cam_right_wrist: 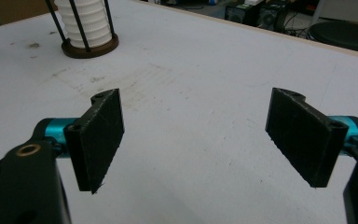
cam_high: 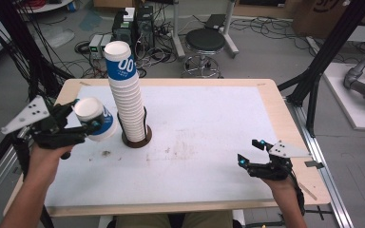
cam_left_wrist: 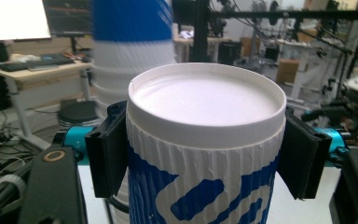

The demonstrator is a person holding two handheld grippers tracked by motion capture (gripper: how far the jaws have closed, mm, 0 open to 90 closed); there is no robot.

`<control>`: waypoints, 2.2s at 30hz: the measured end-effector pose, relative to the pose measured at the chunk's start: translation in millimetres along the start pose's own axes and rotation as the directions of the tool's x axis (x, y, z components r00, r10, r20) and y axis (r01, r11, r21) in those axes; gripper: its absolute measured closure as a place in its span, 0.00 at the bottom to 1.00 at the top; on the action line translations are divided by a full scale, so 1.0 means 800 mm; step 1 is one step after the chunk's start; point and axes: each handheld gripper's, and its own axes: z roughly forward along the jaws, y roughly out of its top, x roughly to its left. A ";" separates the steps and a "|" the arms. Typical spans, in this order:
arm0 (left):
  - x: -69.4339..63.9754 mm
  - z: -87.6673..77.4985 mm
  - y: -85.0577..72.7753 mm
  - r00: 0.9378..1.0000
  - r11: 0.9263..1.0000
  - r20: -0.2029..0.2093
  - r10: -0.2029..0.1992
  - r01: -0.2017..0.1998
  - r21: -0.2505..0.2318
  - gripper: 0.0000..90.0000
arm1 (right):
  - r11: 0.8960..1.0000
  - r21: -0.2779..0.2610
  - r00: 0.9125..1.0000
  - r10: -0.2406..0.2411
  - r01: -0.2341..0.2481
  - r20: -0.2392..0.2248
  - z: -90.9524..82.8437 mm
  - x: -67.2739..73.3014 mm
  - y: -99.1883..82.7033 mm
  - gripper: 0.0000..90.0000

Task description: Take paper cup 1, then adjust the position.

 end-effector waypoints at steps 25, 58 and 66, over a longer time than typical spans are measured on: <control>-0.048 0.066 -0.067 0.986 0.997 0.158 -0.048 0.039 0.062 0.31 | 1.000 0.005 0.998 -0.030 0.030 -0.060 0.013 0.010 0.006 0.22; -0.089 0.149 -0.082 0.947 0.996 0.317 -0.044 0.017 0.088 0.31 | 0.994 -0.038 0.947 -0.110 0.104 -0.303 0.048 0.055 0.036 0.22; -0.098 0.162 -0.088 0.928 0.994 0.367 -0.059 0.022 0.106 0.31 | 0.991 -0.061 0.912 -0.136 0.122 -0.386 0.070 0.076 0.052 0.22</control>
